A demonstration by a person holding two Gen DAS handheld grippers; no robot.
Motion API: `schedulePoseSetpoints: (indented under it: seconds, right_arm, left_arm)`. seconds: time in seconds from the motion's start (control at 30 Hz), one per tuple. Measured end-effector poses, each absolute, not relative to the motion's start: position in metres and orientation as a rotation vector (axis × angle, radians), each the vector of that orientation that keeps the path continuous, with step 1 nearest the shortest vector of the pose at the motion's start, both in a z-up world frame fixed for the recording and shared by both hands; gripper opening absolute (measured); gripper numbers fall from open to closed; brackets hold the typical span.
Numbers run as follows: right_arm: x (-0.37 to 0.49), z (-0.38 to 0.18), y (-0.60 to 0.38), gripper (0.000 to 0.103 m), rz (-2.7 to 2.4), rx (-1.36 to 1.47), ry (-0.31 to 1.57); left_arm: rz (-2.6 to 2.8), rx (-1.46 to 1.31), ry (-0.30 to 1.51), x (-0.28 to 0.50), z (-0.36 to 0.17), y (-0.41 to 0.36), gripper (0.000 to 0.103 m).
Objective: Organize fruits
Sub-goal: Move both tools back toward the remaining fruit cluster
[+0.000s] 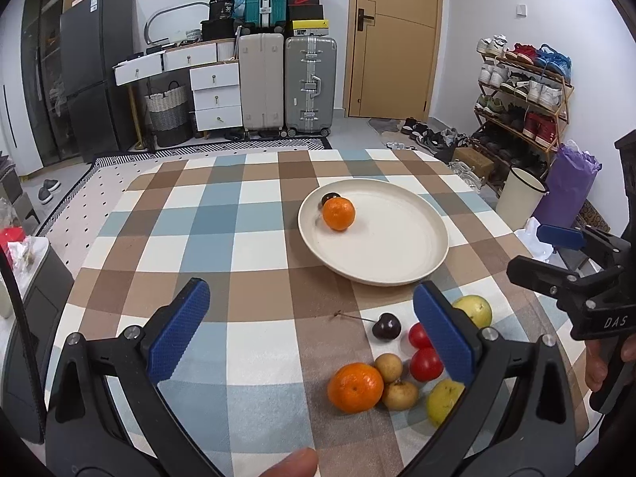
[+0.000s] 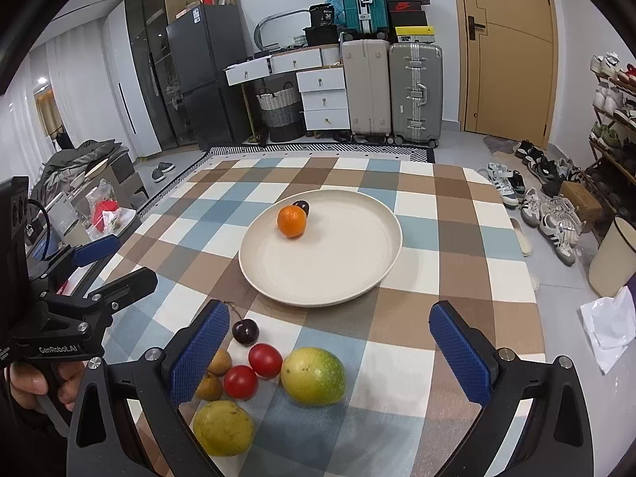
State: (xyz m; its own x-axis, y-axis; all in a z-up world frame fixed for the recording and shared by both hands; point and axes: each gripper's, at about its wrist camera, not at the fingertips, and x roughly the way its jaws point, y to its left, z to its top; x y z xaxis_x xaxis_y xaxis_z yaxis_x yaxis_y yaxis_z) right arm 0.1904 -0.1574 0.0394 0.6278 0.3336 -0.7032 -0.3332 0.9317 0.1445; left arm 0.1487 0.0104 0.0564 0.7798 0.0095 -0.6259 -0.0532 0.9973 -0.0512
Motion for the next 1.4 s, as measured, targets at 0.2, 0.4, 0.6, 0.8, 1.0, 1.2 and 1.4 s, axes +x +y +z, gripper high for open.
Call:
schedulePoseSetpoints:
  seconds: [0.2,0.4,0.6,0.8,1.0,1.2,1.4]
  right_arm:
    - [0.181,0.035,-0.162,0.102,0.372,0.011,0.821]
    - [0.175,0.028,-0.169,0.102,0.357,0.029,0.831]
    - [0.168,0.019,-0.177,0.102,0.376,0.064,0.862]
    - [0.166,0.006,-0.173,0.102,0.397,0.053,0.902]
    - [0.168,-0.005,-0.169,0.102,0.420,0.053,0.932]
    - [0.173,-0.014,-0.171,0.102,0.426,0.075,0.953]
    - [0.175,-0.020,-0.172,0.102,0.430,0.077,0.969]
  left_arm:
    - [0.040,-0.085,0.681,0.140,0.053,0.015,0.102]
    - [0.020,-0.076,0.698,0.136,0.046,0.012,0.102]
    - [0.000,-0.084,0.714,0.133,0.036,0.009,0.102]
    - [0.012,-0.045,0.727,0.129,0.028,0.006,0.102]
    - [0.015,-0.038,0.763,0.130,0.015,0.006,0.102]
    - [0.002,-0.051,0.801,0.135,0.002,0.007,0.102]
    - [-0.009,-0.051,0.841,0.141,-0.011,0.004,0.102]
